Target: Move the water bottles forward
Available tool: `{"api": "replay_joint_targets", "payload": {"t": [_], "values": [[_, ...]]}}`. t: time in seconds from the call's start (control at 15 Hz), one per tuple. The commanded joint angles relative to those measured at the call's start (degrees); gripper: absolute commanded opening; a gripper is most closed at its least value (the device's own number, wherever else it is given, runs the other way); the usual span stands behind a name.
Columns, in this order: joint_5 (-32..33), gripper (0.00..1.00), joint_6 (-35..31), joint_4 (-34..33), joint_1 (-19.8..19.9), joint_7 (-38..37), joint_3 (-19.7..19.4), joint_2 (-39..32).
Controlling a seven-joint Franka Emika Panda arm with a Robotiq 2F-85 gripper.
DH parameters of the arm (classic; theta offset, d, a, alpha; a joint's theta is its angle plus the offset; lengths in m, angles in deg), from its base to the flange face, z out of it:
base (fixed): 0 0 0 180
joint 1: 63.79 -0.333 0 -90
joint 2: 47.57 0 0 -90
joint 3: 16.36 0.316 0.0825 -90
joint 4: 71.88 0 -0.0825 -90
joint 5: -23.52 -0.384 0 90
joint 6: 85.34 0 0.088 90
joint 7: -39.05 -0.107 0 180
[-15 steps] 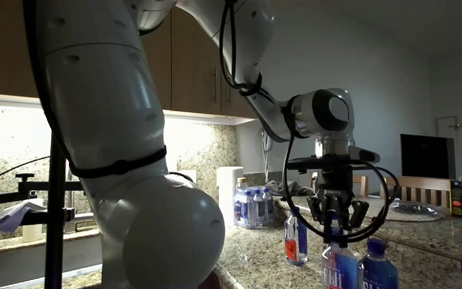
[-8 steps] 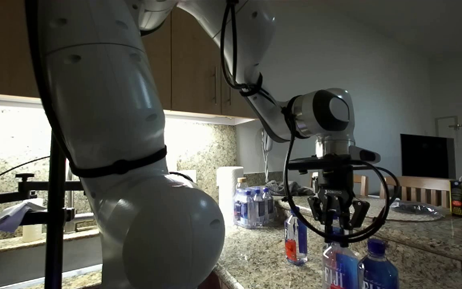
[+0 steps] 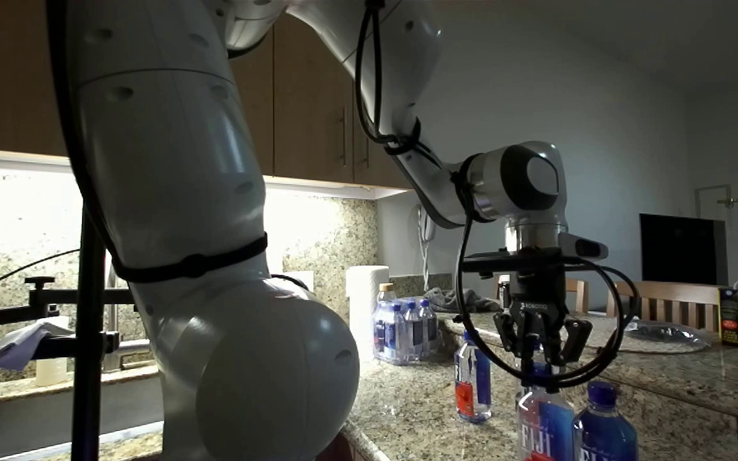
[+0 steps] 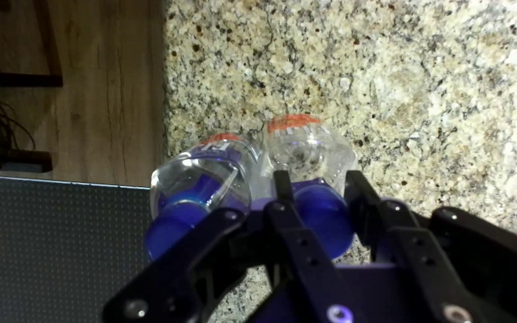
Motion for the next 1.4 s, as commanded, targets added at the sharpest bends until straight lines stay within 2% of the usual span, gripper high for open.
{"api": "replay_joint_targets", "payload": {"t": [0.0, 0.4, 0.53, 0.93, 1.33], "values": [[-0.4, 0.6, -0.4, -0.7, 0.4, 1.6, 0.1, -1.2], [-0.4, 0.97, -0.5, -0.9, 0.3, 1.6, 0.3, -1.2], [-0.4, 1.0, -0.5, -1.1, 0.1, 1.6, 0.5, -1.3], [-0.6, 1.0, -2.8, -5.7, -1.0, 1.1, 1.9, -2.1], [-1.6, 1.0, -6.5, -14.5, -2.7, 5.2, 2.4, -9.4]]}}
